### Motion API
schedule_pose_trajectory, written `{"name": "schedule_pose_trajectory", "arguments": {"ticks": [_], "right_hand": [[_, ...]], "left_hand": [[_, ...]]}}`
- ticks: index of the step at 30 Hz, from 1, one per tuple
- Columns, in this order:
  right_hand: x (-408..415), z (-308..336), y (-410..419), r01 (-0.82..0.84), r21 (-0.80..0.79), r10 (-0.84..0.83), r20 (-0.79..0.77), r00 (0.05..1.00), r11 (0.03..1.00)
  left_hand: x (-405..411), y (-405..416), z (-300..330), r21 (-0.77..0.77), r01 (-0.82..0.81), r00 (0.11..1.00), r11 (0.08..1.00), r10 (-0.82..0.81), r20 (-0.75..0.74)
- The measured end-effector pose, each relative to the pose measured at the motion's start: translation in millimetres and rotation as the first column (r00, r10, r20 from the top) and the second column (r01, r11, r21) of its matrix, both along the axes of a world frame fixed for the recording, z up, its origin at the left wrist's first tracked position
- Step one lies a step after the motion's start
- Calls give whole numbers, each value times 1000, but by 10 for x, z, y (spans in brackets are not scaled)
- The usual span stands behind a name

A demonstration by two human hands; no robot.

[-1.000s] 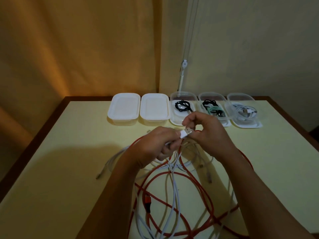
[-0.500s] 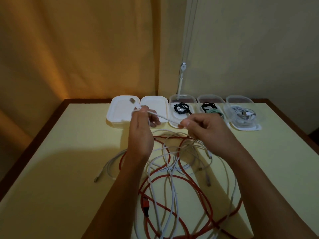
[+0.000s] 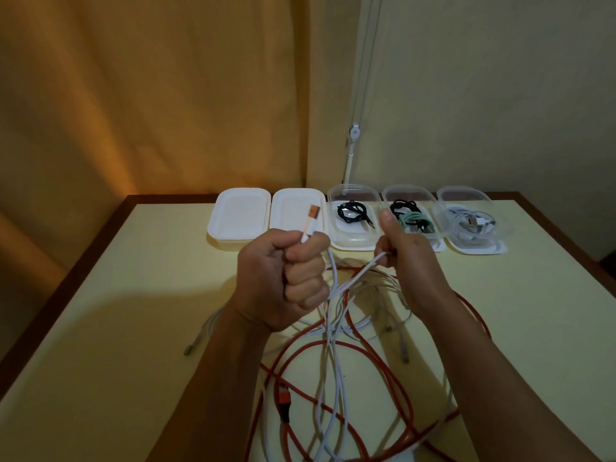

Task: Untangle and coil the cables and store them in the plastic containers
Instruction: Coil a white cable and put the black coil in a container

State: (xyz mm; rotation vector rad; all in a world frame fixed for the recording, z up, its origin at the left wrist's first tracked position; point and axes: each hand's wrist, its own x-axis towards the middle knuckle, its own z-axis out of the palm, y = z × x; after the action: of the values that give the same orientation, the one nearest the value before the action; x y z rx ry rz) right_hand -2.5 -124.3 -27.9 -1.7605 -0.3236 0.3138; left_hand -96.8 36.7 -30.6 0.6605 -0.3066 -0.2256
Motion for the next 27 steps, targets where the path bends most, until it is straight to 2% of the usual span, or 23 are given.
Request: {"name": "schedule_pose_trajectory", "arguments": {"ticks": [2, 4, 5, 7, 8, 9, 11, 13, 14, 17, 19, 20, 21, 22, 24, 27], "right_hand": [[5, 36, 2, 42, 34, -44, 72, 996, 999], [13, 65, -4, 34, 61, -43, 152, 987, 998], [26, 85, -14, 31, 87, -47, 179, 983, 996], [65, 127, -45, 20, 162, -54, 211, 976, 987], [85, 144, -60, 11, 195, -55, 220, 974, 981], [96, 157, -69, 1, 221, -53, 229, 972, 975], [94, 171, -69, -37, 263, -29, 241, 970, 964], [59, 185, -65, -95, 274, 26, 245, 969, 957], [38, 191, -69, -131, 256, 66, 248, 967, 958], [-28, 192, -62, -270, 127, 235, 240, 942, 954], [-40, 161, -50, -339, 41, 326, 195, 925, 940], [-36, 138, -43, -350, -27, 350, 171, 921, 936], [-20, 104, -38, -349, -108, 363, 151, 920, 931], [-3, 63, -35, -344, -178, 368, 131, 920, 922], [3, -5, -31, -338, -227, 362, 73, 929, 913], [-22, -85, -10, -324, -197, 327, -18, 945, 925]], "left_hand": [[-8, -10, -15, 70, 169, 985, 983, -165, -55], [10, -15, -36, 253, 208, 971, 945, -170, -167], [16, -7, -64, 425, 181, 973, 887, -100, -207], [12, -5, -89, 757, 114, 977, 643, 64, -202], [30, -4, -122, 843, 84, 975, 531, 132, -180], [50, 0, -162, 886, 61, 967, 460, 192, -167], [61, -25, -176, 914, 22, 924, 404, 342, -174], [67, -66, -192, 946, -101, 851, 307, 520, -78], [85, -80, -197, 945, -197, 795, 261, 607, -2], [160, -59, -142, 798, -549, 549, 250, 828, 118], [184, -6, -65, 690, -684, 394, 238, 916, 74], [189, 19, -38, 614, -740, 359, 276, 933, 13], [173, 19, 6, 511, -791, 363, 336, 930, -49], [159, 4, 50, 381, -828, 406, 412, 908, -101], [100, -20, 113, 124, -832, 530, 541, 841, -111], [20, -48, 143, -19, -749, 661, 662, 747, -71]]}}
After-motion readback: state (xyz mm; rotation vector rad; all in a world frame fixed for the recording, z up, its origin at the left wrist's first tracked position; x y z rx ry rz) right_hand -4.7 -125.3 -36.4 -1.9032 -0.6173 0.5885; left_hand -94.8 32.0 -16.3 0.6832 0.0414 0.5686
